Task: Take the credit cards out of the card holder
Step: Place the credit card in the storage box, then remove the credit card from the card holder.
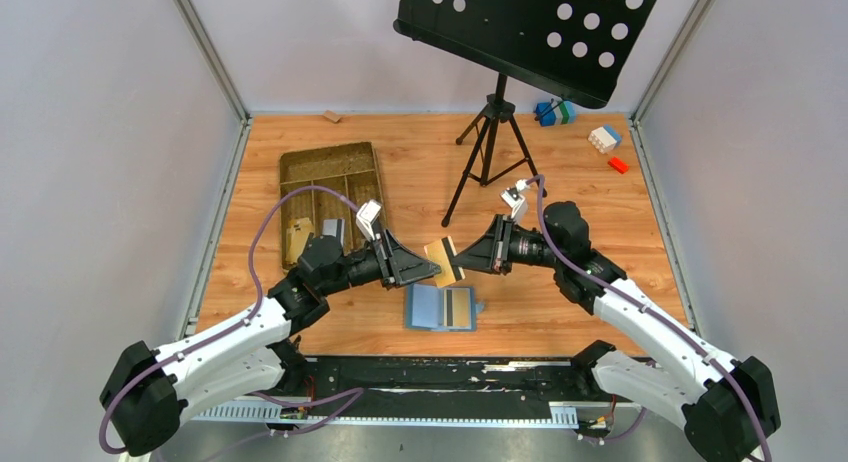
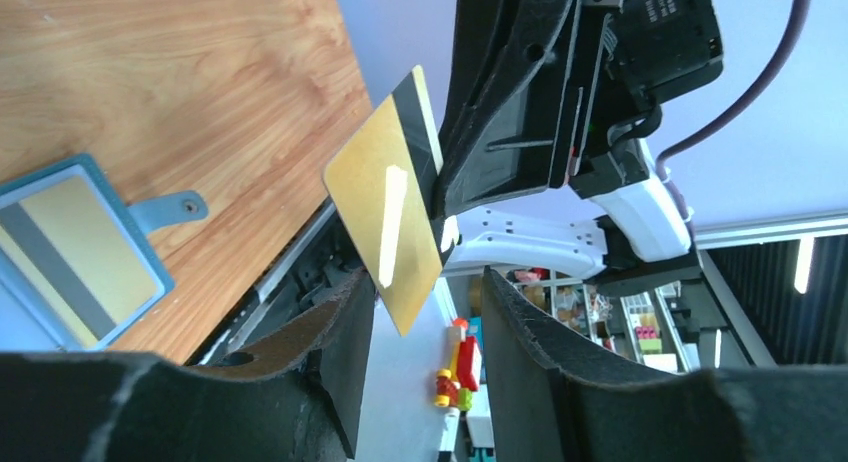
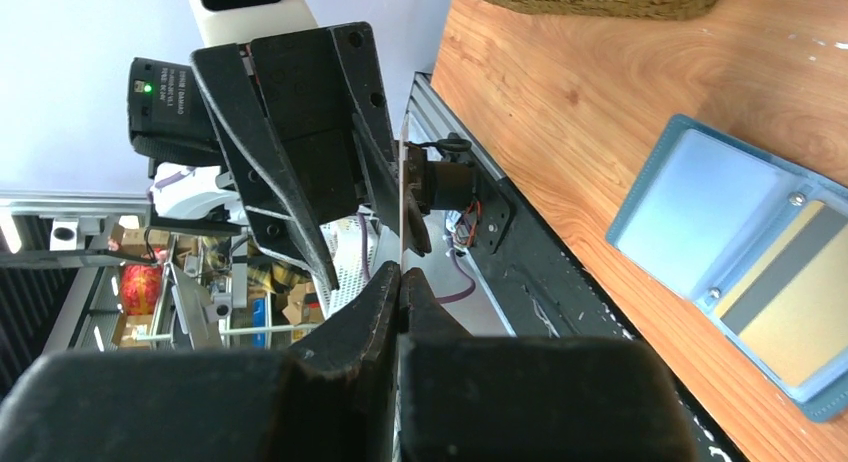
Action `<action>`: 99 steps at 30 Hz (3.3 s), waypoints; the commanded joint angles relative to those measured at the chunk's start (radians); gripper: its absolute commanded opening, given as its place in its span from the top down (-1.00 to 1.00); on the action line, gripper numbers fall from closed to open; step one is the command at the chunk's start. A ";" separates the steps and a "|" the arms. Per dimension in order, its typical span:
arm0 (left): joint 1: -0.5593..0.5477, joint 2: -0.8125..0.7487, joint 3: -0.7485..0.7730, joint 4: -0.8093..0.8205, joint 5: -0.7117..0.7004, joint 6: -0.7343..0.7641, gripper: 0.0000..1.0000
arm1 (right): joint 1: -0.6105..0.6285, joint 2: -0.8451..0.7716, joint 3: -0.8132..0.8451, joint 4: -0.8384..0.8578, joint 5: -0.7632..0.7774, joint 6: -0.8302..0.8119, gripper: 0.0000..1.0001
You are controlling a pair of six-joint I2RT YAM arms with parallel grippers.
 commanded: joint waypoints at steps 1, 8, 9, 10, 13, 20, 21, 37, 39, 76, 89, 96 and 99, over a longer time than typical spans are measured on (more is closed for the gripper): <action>0.003 0.001 -0.006 0.098 0.007 -0.040 0.04 | 0.017 -0.021 0.011 0.104 -0.025 0.028 1.00; 0.006 -0.007 0.019 -0.078 -0.044 -0.013 1.00 | 0.024 -0.017 0.008 0.060 -0.019 0.000 0.72; 0.008 -0.009 0.035 -0.139 -0.055 0.008 1.00 | 0.024 -0.016 0.011 0.048 -0.016 -0.009 0.54; 0.009 -0.012 0.044 -0.189 -0.067 0.027 1.00 | 0.023 -0.016 0.016 0.008 -0.008 -0.020 0.32; 0.028 -0.025 0.103 -0.436 -0.123 0.133 1.00 | 0.023 -0.027 0.038 -0.124 0.060 -0.073 -0.25; 0.126 0.024 0.389 -1.123 -0.447 0.450 1.00 | 0.019 -0.068 0.047 -0.230 0.140 -0.137 -0.42; 0.141 0.051 0.440 -1.222 -0.535 0.490 1.00 | 0.019 -0.070 0.045 -0.231 0.142 -0.139 -0.43; 0.292 0.529 0.798 -1.574 -1.212 0.764 1.00 | 0.016 -0.127 0.046 -0.340 0.150 -0.180 -0.33; 0.342 0.552 0.782 -1.522 -1.192 0.774 1.00 | 0.015 -0.144 0.044 -0.368 0.161 -0.190 -0.33; 0.512 0.582 0.643 -1.253 -0.839 0.896 -0.27 | 0.002 0.013 0.018 -0.682 0.423 -0.353 -0.49; 0.340 0.175 0.501 -1.205 -0.318 0.806 -0.47 | 0.046 0.246 0.086 -0.552 0.366 -0.384 -0.42; 0.198 0.056 0.253 -1.017 -0.110 0.644 -0.48 | 0.095 0.335 0.110 -0.551 0.413 -0.366 -0.24; 0.172 0.038 0.143 -0.900 -0.048 0.574 -0.48 | 0.094 0.353 0.108 -0.560 0.429 -0.363 0.11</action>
